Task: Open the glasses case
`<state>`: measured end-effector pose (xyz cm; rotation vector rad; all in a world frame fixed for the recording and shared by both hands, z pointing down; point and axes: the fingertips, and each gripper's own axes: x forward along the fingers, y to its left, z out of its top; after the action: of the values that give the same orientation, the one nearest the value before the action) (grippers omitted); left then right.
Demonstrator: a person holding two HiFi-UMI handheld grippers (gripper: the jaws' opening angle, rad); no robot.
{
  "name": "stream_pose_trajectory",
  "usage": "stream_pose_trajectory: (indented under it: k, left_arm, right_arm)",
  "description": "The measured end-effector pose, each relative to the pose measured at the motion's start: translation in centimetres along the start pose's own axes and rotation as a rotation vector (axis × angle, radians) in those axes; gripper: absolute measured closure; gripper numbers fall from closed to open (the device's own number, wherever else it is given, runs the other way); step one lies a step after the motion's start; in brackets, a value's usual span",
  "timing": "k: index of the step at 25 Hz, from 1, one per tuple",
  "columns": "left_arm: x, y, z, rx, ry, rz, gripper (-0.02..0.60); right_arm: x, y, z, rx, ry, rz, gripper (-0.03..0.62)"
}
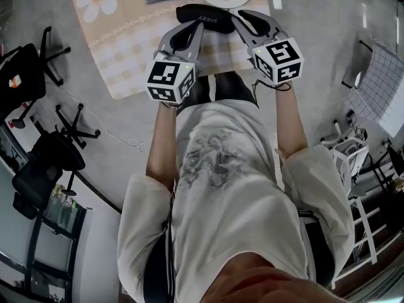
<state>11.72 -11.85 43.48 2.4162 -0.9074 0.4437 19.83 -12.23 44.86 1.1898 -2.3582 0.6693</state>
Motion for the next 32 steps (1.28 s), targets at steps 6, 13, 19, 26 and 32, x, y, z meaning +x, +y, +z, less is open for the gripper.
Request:
stream_pose_trajectory:
  k: [6, 13, 19, 26, 32]
  left_arm:
    - [0.5, 0.2, -0.6, -0.010, 0.010, 0.011, 0.577]
    - [0.9, 0.5, -1.3, -0.016, 0.021, 0.021, 0.577]
    - [1.0, 1.0, -2.2, -0.037, 0.037, 0.027, 0.575]
    - [0.3, 1.4, -3.6, -0.064, 0.050, 0.039, 0.550]
    - [-0.4, 1.9, -4.8, -0.091, 0.066, 0.061, 0.521]
  right_arm:
    - [1.2, -0.6, -0.7, 0.011, 0.017, -0.012, 0.505]
    - [2.5, -1.4, -1.9, 0.051, 0.043, -0.052, 0.505]
    - [2.2, -0.7, -2.4, 0.118, 0.021, -0.036, 0.505]
    - [1.7, 1.4, -3.0, 0.141, 0.008, -0.011, 0.513]
    - [1.3, 3.0, -3.6, 0.162, -0.001, 0.016, 0.520]
